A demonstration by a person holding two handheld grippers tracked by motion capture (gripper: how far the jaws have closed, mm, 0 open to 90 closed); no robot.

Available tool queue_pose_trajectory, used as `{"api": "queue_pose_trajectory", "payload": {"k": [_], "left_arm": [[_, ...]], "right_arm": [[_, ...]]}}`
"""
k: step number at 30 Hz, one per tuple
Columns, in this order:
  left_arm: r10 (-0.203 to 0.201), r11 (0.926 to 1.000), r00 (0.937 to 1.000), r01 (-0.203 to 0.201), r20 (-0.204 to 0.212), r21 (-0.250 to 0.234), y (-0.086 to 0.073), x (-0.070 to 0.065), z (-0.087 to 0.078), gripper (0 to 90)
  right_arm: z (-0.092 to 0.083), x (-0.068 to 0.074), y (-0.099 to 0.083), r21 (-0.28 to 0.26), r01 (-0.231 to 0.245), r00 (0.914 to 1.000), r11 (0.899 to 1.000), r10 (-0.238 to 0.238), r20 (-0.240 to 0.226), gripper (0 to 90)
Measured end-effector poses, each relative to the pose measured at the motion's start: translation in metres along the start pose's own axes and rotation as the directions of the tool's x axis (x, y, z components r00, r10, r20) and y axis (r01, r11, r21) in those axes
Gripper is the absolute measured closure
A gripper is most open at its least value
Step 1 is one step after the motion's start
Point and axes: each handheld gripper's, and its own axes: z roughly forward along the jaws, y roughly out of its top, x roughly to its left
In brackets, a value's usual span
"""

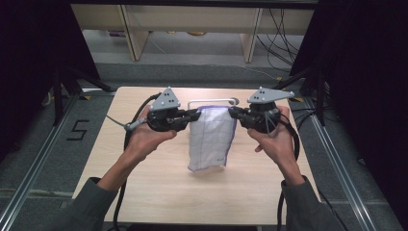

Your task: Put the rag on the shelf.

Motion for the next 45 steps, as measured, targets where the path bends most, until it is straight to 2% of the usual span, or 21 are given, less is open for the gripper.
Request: {"api": "queue_pose_trajectory", "payload": {"k": [1,2,3,4,6,7,9,11,12,19,20,22,24,25,26,28,29,33,38,44,45], "left_arm": [[-0.005,1.0000,1.0000,0.005,-0.005,0.004,0.003,0.003,0.001,84.3],[-0.006,1.0000,0.9999,0.007,-0.010,0.006,0.005,0.005,0.002,84.2],[-0.008,0.9999,0.9999,0.008,-0.014,0.010,0.007,0.008,0.003,84.2],[-0.013,0.9998,0.9998,0.013,-0.016,0.013,0.010,0.012,0.004,84.2],[-0.021,0.9997,0.9993,0.022,-0.029,0.014,0.015,0.018,0.005,84.2],[-0.022,0.9996,0.9991,0.022,-0.037,0.015,0.018,0.022,0.007,84.2],[-0.032,0.9993,0.9986,0.033,-0.044,0.021,0.022,0.026,0.008,84.2],[-0.036,0.9990,0.9979,0.037,-0.053,0.024,0.025,0.031,0.010,84.2],[-0.035,0.9990,0.9977,0.036,-0.059,0.027,0.027,0.034,0.011,84.1],[-0.042,0.9990,0.9951,0.043,-0.089,0.008,0.039,0.048,0.016,84.1],[-0.040,0.9992,0.9947,0.041,-0.094,0.004,0.041,0.050,0.017,84.1],[-0.039,0.9992,0.9946,0.040,-0.096,0.000,0.044,0.054,0.019,84.0],[-0.046,0.9989,0.9936,0.046,-0.103,-0.005,0.046,0.058,0.021,84.0],[-0.061,0.9981,0.9923,0.060,-0.108,-0.011,0.047,0.061,0.024,84.0],[-0.069,0.9975,0.9915,0.068,-0.110,-0.017,0.048,0.063,0.025,84.0],[-0.081,0.9966,0.9897,0.079,-0.118,-0.022,0.050,0.068,0.028,83.9],[-0.091,0.9956,0.9883,0.087,-0.123,-0.033,0.051,0.070,0.029,83.9],[-0.112,0.9934,0.9841,0.107,-0.138,-0.041,0.055,0.079,0.035,83.9],[-0.131,0.9909,0.9795,0.124,-0.154,-0.054,0.057,0.089,0.042,83.8],[-0.175,0.9832,0.9673,0.162,-0.183,-0.084,0.054,0.105,0.060,83.4],[-0.181,0.9821,0.9660,0.167,-0.185,-0.086,0.053,0.106,0.063,83.1]], "right_arm": [[0.002,-0.003,0.004,-0.009,0.008,0.9999,1.000,-0.008,0.014,84.9],[0.003,-0.005,0.007,-0.003,-0.013,0.9998,1.000,0.013,0.015,84.9],[0.004,-0.009,0.010,-0.007,0.006,0.9999,1.000,-0.005,0.011,84.9],[0.006,-0.010,0.014,-0.003,-0.016,0.9998,1.000,0.016,0.013,84.9],[0.010,-0.016,0.022,0.004,-0.025,0.9995,1.000,0.025,0.018,84.9],[0.011,-0.019,0.024,0.001,-0.011,0.9996,1.000,0.011,0.025,84.9],[0.015,-0.024,0.033,0.011,-0.036,0.9992,0.999,0.035,0.020,84.9],[0.016,-0.026,0.036,0.007,-0.017,0.9994,1.000,0.017,0.030,84.9],[0.017,-0.027,0.038,0.006,-0.031,0.9992,1.000,0.031,0.026,84.9],[0.022,-0.036,0.054,-0.012,-0.040,0.9985,0.999,0.040,0.037,84.9],[0.023,-0.038,0.056,-0.020,-0.028,0.9989,0.999,0.029,0.037,84.9],[0.025,-0.039,0.061,-0.019,-0.042,0.9977,0.999,0.043,0.053,84.9],[0.029,-0.044,0.066,-0.024,-0.033,0.9976,0.999,0.034,0.060,84.8],[0.030,-0.044,0.067,-0.021,-0.048,0.9972,0.999,0.049,0.055,84.9],[0.031,-0.047,0.070,-0.016,-0.053,0.9960,0.998,0.054,0.072,84.9],[0.035,-0.051,0.074,-0.023,-0.042,0.9955,0.999,0.043,0.084,84.8],[0.037,-0.051,0.075,-0.018,-0.054,0.9950,0.998,0.055,0.083,84.8],[0.043,-0.058,0.082,-0.031,-0.059,0.9930,0.998,0.062,0.101,84.8],[0.052,-0.065,0.087,-0.044,-0.088,0.9893,0.995,0.093,0.113,84.7],[0.069,-0.078,0.086,-0.054,-0.100,0.9843,0.994,0.107,0.140,84.6],[0.076,-0.082,0.084,-0.060,-0.108,0.9800,0.992,0.116,0.162,84.5]]}}
